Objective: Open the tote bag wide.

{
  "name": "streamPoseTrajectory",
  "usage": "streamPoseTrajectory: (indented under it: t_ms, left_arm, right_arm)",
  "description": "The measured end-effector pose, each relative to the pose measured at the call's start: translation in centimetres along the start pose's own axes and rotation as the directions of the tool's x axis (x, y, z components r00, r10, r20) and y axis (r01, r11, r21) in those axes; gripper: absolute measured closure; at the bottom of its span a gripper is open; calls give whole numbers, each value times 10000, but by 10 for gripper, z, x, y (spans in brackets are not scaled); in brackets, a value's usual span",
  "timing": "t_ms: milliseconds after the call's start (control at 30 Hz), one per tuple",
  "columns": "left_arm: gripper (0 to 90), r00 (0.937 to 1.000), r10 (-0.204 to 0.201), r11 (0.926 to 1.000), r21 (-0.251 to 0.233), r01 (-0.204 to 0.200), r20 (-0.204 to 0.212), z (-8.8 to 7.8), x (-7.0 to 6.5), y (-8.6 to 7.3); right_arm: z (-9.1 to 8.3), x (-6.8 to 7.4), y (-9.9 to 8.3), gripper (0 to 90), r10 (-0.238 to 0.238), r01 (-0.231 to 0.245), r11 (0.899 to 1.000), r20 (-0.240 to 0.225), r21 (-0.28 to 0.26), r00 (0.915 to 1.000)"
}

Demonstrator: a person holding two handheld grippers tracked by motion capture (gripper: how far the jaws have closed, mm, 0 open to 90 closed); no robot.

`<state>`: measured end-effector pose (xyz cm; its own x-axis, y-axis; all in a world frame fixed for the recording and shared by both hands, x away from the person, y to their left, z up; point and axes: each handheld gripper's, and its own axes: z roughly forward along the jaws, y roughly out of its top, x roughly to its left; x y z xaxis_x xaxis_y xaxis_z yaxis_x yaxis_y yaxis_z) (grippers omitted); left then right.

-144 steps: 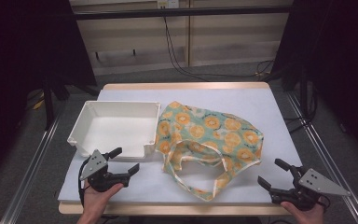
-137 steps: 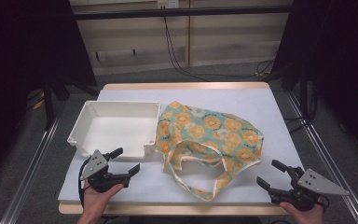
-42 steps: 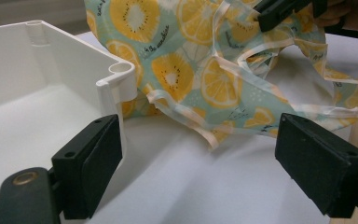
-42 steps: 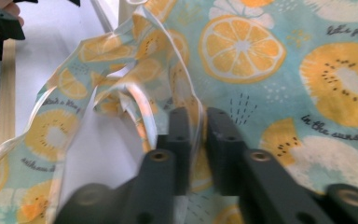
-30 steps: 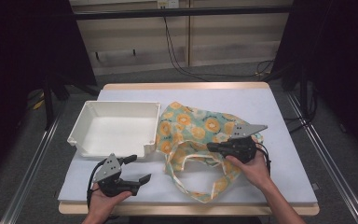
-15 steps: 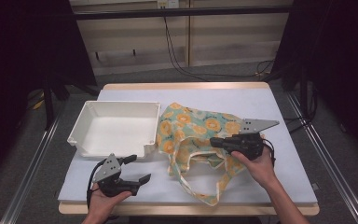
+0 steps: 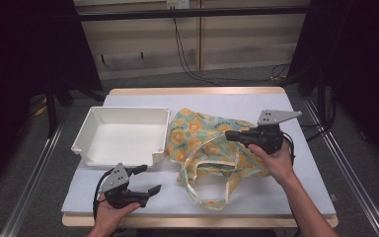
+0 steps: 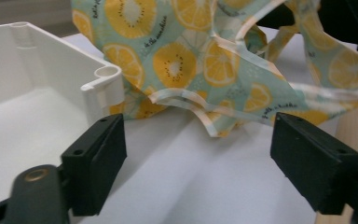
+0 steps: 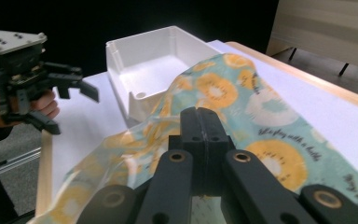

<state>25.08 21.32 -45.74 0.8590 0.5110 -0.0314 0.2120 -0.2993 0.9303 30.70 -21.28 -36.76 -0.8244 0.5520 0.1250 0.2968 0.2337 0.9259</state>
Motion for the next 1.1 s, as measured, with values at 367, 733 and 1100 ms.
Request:
streamPoseTrajectory:
  t_ms: [367, 733, 1100]
  left_arm:
    - [359, 9944, 96, 10000, 11, -97, 1054, 16, -11, 8]
    - [477, 9810, 744, 9971, 5, -757, 1789, 45, -22, 26]
    - [483, 9796, 933, 9956, -94, -931, 1779, 77, -22, 39]
  right_arm:
    - [0, -41, 29, 900, 358, -336, 9988, 601, -362, 9975]
    - [12, -83, 32, 900, 795, -751, 9964, 1282, -388, 9886]
    - [48, -83, -10, 900, 751, -863, 9913, 1122, 989, 9908]
